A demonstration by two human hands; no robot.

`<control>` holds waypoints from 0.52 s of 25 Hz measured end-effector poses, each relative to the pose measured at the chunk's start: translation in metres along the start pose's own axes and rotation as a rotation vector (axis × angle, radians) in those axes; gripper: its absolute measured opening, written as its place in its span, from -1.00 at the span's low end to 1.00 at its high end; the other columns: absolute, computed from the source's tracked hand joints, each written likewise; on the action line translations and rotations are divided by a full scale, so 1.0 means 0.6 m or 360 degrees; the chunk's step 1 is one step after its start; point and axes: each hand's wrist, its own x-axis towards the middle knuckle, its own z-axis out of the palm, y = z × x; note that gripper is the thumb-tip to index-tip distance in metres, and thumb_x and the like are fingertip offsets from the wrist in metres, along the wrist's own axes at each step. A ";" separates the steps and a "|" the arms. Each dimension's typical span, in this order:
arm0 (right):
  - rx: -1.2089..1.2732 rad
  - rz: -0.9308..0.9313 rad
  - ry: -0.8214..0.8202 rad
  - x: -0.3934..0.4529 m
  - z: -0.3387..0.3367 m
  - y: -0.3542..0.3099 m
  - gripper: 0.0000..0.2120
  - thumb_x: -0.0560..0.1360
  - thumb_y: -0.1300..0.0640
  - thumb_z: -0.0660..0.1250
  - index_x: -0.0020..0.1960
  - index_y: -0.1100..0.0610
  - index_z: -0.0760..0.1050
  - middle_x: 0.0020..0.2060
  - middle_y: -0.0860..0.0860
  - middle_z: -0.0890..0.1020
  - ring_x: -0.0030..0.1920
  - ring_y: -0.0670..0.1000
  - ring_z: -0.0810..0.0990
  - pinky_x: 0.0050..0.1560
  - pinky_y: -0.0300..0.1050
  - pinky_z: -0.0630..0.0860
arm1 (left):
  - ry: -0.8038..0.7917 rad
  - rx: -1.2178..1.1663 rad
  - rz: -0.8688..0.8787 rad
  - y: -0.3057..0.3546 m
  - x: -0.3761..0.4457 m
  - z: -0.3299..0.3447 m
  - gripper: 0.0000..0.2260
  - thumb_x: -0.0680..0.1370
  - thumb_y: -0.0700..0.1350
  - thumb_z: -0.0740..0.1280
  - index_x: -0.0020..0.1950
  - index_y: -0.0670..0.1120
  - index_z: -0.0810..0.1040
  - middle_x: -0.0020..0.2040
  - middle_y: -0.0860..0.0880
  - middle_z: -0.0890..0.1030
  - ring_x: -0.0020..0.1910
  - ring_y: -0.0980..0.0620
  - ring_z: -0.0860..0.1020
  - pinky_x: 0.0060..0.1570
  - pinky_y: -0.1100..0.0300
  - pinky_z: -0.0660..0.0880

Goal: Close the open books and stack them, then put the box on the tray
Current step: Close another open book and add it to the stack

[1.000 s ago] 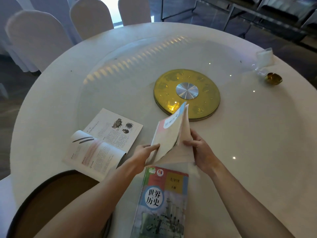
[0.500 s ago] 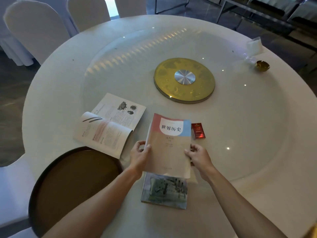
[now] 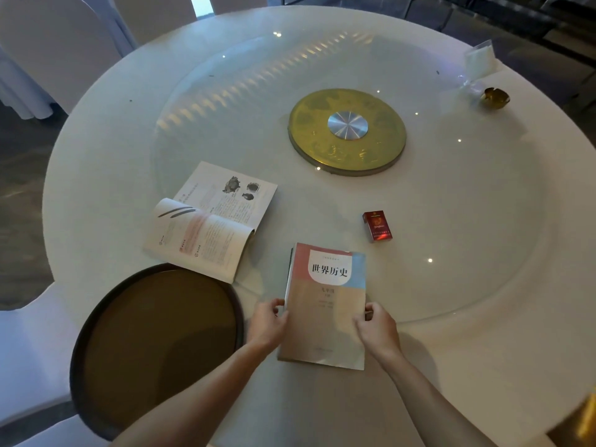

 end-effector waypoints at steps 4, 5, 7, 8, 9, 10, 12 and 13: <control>-0.0157 -0.0012 0.0040 0.009 -0.001 0.000 -0.85 0.53 0.15 0.37 0.04 0.19 0.63 -0.02 0.09 0.70 0.04 0.17 0.66 0.05 0.06 0.59 | -0.0080 0.0163 0.0024 0.007 0.008 0.002 -0.73 0.60 -0.10 0.34 0.28 -0.12 0.60 0.19 -0.10 0.63 0.06 0.02 0.62 -0.08 0.33 0.53; -0.0167 0.0019 0.0018 0.012 0.001 -0.003 -0.84 0.54 0.13 0.36 0.05 0.19 0.63 -0.02 0.08 0.69 0.05 0.17 0.66 0.05 0.04 0.59 | -0.0116 0.0183 0.0004 0.010 0.011 0.004 -0.82 0.60 -0.11 0.33 0.14 -0.11 0.64 0.07 -0.07 0.68 -0.10 0.11 0.62 -0.27 0.42 0.48; -0.0180 0.0105 -0.0027 0.019 0.005 -0.011 -0.83 0.55 0.08 0.34 0.00 0.18 0.61 -0.06 0.09 0.70 -0.01 0.16 0.66 -0.04 0.00 0.54 | -0.0110 0.0223 -0.0027 0.018 0.019 0.005 -0.87 0.59 -0.10 0.33 -0.11 -0.08 0.62 -0.20 0.00 0.64 -0.34 0.18 0.53 -0.53 0.44 0.34; -0.0185 0.0146 -0.0039 0.023 0.005 -0.014 -0.83 0.55 0.07 0.33 -0.07 0.17 0.58 -0.10 0.10 0.69 -0.08 0.15 0.64 -0.12 -0.02 0.50 | -0.0090 0.0223 -0.0052 0.023 0.021 0.003 -0.83 0.58 -0.08 0.34 -0.20 -0.06 0.58 -0.29 0.04 0.59 -0.39 0.18 0.50 -0.59 0.44 0.32; -0.0185 0.0182 -0.0046 0.027 0.005 -0.017 -0.83 0.54 0.06 0.33 -0.14 0.15 0.54 -0.15 0.10 0.68 -0.15 0.14 0.60 -0.20 -0.04 0.44 | -0.0082 0.0220 -0.0074 0.027 0.023 0.001 -0.80 0.57 -0.06 0.35 -0.25 -0.05 0.56 -0.35 0.07 0.55 -0.43 0.18 0.48 -0.63 0.45 0.31; -0.0182 0.0213 -0.0051 0.033 0.004 -0.019 -0.83 0.53 0.05 0.33 -0.18 0.12 0.50 -0.20 0.09 0.66 -0.21 0.13 0.56 -0.25 -0.06 0.39 | -0.0090 0.0230 -0.0087 0.032 0.027 0.001 -0.78 0.55 -0.04 0.37 -0.29 -0.04 0.54 -0.38 0.09 0.53 -0.45 0.18 0.48 -0.65 0.47 0.29; -0.0171 0.0264 -0.0060 0.044 0.002 -0.025 -0.82 0.52 0.04 0.34 -0.19 0.12 0.50 -0.23 0.07 0.65 -0.24 0.12 0.56 -0.28 -0.07 0.37 | -0.0125 0.0229 -0.0100 0.039 0.039 0.001 -0.79 0.52 -0.01 0.39 -0.29 -0.04 0.56 -0.39 0.11 0.54 -0.45 0.18 0.50 -0.66 0.47 0.28; -0.0153 0.0271 -0.0051 0.049 0.001 -0.030 -0.81 0.52 0.04 0.34 -0.17 0.15 0.53 -0.22 0.07 0.67 -0.22 0.13 0.59 -0.26 -0.07 0.40 | -0.0141 0.0209 -0.0096 0.044 0.045 0.001 -0.81 0.51 0.01 0.39 -0.25 -0.05 0.59 -0.37 0.11 0.56 -0.43 0.18 0.52 -0.65 0.46 0.28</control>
